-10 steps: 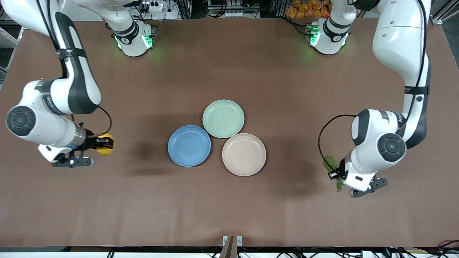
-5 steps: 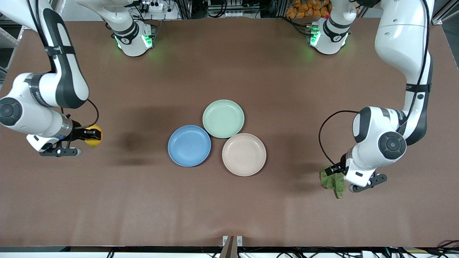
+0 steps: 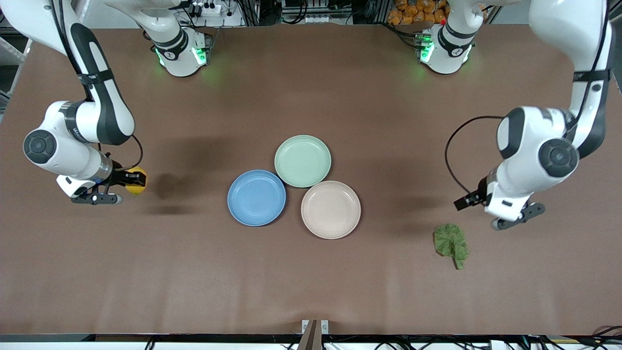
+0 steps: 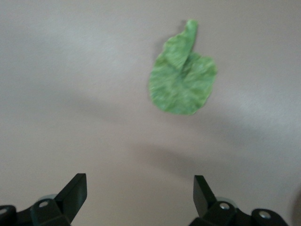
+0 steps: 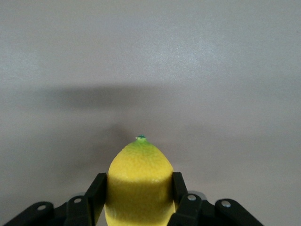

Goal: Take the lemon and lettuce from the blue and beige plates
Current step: 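Release the lettuce onto the table while the right gripper lowers the lemon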

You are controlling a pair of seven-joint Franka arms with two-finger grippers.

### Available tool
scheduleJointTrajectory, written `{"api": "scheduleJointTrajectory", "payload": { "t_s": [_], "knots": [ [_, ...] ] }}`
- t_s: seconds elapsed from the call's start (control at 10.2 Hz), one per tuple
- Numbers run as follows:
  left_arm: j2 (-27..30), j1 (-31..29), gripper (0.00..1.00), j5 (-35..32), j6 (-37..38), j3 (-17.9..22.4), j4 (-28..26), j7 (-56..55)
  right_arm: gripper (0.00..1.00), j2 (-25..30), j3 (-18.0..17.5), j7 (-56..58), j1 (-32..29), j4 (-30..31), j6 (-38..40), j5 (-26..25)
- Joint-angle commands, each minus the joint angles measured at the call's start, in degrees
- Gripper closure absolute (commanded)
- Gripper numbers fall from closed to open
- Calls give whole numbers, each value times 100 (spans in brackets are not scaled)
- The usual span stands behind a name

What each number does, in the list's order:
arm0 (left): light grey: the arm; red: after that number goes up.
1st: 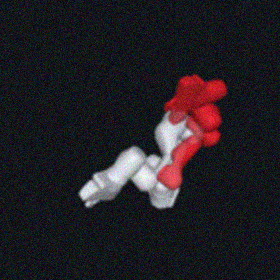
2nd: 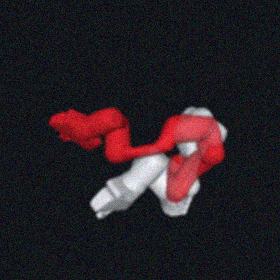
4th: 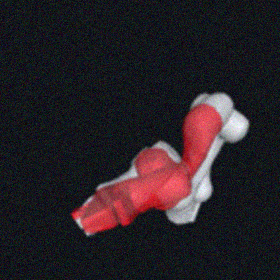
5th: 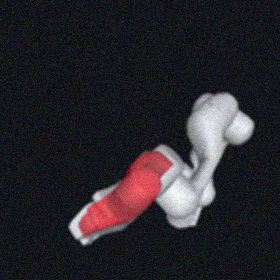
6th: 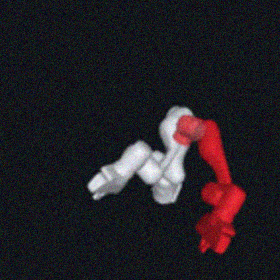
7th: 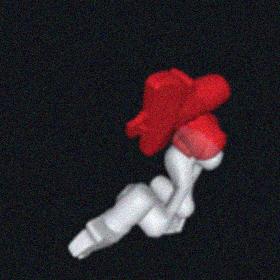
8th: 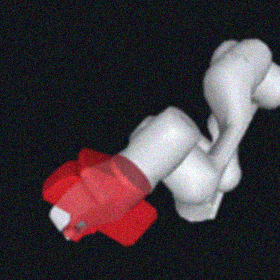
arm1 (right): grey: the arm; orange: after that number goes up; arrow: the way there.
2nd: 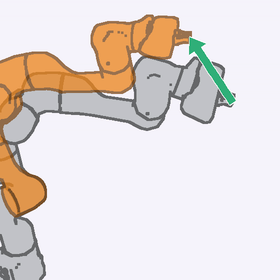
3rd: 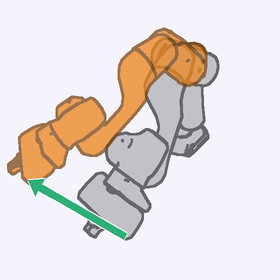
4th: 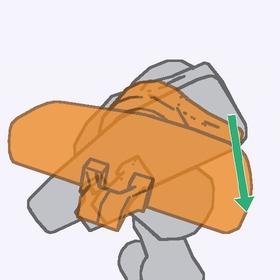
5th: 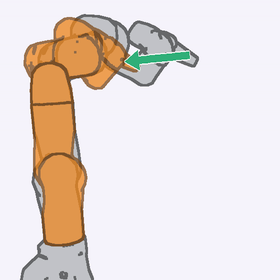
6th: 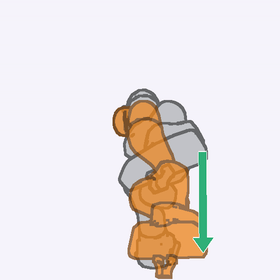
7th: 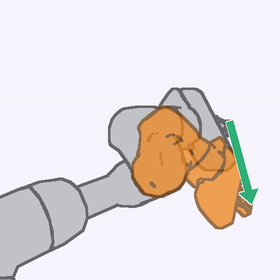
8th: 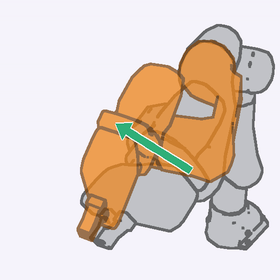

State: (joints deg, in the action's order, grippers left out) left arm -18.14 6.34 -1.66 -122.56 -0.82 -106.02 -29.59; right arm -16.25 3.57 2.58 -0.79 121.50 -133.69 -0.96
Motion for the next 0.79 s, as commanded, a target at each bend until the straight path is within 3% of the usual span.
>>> {"api": "scheduleJointTrajectory", "payload": {
  "t_s": [0.0, 0.2, 0.59, 0.69],
  "knots": [
    [889, -229, 0, -44, -31, -59, -918, 138, 78, -88, -76, 15, -123, 269, -437, -89],
    [1382, -352, 0, -45, -23, -67, -1367, 164, 78, -359, -76, 15, -194, 269, -744, -89],
    [1953, -370, 0, -45, -23, -68, -1342, 874, 75, -660, -67, 15, -176, 252, -1045, -71],
    [2086, -370, 0, -45, -22, -68, -1272, 1102, 61, -686, -67, 6, -150, 234, -1054, -28]
  ]
}}
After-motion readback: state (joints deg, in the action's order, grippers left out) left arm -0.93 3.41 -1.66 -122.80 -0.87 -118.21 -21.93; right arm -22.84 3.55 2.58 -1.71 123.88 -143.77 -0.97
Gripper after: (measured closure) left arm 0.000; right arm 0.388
